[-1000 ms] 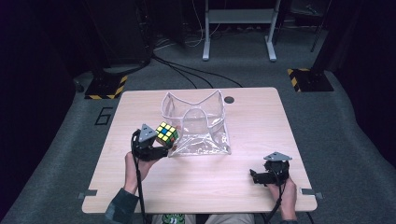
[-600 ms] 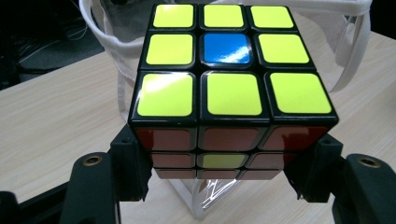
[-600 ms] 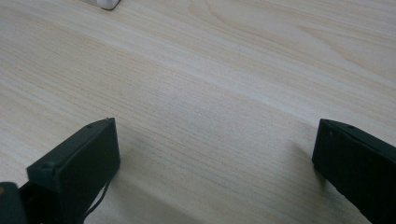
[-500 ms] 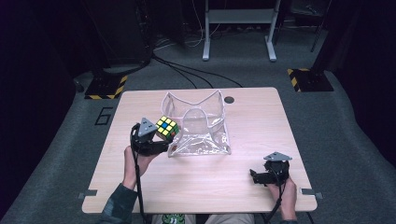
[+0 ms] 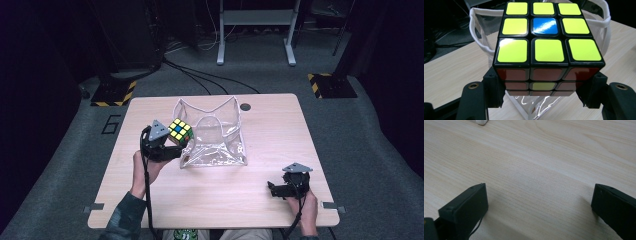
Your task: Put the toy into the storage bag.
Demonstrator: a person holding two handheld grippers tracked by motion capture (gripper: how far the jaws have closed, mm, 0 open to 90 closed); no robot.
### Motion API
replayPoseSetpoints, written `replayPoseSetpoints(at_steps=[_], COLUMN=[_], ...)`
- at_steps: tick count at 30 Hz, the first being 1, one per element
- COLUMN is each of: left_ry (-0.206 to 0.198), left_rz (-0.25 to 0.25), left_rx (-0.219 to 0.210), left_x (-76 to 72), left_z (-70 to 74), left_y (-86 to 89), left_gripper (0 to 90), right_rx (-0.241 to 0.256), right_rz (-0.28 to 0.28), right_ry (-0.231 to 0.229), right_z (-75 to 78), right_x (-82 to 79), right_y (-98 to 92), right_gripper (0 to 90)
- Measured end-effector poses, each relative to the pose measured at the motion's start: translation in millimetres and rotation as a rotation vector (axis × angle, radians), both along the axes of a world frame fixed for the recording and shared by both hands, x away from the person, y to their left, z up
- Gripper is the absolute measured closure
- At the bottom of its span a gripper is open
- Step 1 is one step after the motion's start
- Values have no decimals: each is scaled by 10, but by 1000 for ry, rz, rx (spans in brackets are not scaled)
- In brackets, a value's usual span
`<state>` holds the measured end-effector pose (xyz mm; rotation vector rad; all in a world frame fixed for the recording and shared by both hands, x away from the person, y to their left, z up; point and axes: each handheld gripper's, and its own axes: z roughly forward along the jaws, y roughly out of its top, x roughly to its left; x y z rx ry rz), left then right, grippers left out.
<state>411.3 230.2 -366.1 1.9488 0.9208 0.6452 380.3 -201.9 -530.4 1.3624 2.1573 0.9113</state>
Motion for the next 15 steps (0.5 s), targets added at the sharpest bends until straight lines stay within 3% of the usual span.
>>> replayPoseSetpoints(at_steps=[15], left_ry=[-21], left_rz=[-2], left_rx=[-12], left_x=[106], left_z=[180], left_y=[-24], left_gripper=[342], right_rx=[0], right_rz=[0], right_ry=[0], right_z=[0], right_x=[0], right_y=[0], right_gripper=[1])
